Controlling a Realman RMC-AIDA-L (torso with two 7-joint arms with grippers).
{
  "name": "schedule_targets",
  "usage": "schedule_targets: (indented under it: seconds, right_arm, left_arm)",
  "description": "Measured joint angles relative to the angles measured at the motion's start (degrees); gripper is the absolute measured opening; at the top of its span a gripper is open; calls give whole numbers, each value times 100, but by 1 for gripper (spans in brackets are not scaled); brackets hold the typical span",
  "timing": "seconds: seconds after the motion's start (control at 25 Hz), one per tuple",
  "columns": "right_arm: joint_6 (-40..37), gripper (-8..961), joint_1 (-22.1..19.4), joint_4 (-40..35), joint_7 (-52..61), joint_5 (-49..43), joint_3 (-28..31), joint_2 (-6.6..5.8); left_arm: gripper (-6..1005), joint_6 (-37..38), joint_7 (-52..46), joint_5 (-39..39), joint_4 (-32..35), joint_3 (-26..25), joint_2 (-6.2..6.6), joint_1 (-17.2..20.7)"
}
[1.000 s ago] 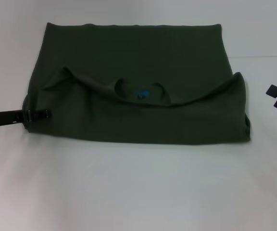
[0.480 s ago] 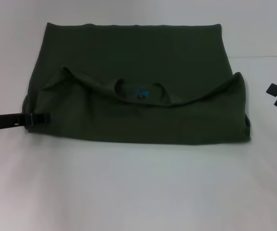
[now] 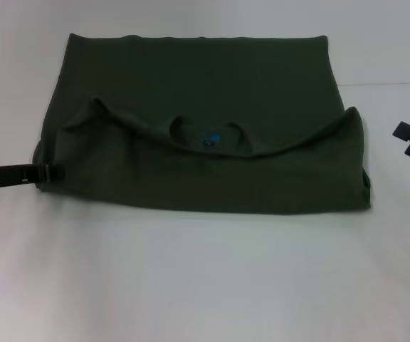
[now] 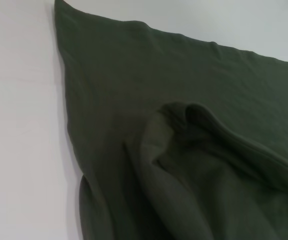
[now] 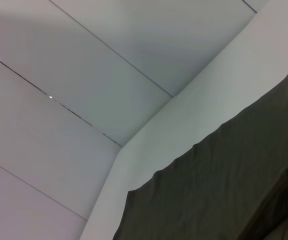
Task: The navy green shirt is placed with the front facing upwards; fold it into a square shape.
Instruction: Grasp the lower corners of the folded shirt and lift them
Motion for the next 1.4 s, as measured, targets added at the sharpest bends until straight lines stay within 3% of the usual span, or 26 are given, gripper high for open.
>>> schedule_targets:
  seconds: [0.2, 0.32, 0.48, 0.6, 0.72, 0.96, 1.4]
  right_arm:
    - [-15, 946, 23, -64, 117, -52, -3, -33]
    - [-55, 946, 38, -447, 634, -324, -6, -63]
    - [-252, 946, 125, -1518, 1954, -1205, -9, -137]
    - [-482, 946, 328, -2061, 2895, -2025, -8, -276]
    - [-649, 946, 666, -2101, 3542, -2913, -9, -375]
    - [-477, 947, 1221, -1807, 3951, -4073, -41, -332]
    - [314, 946, 1713, -1195, 4204, -4201, -904, -228]
  left_arm:
    - [46, -3, 1, 9, 0, 4, 6, 0]
    - [46, -5, 4, 11, 0, 9, 11, 1]
    - [47, 7, 4, 12, 0, 8, 18, 4]
    - [47, 18, 4, 12, 0, 6, 23, 4]
    - [48, 37, 4, 12, 0, 7, 22, 4]
    - [47, 51, 3, 11, 0, 8, 5, 4]
    - [47, 65, 3, 11, -5, 8, -3, 18]
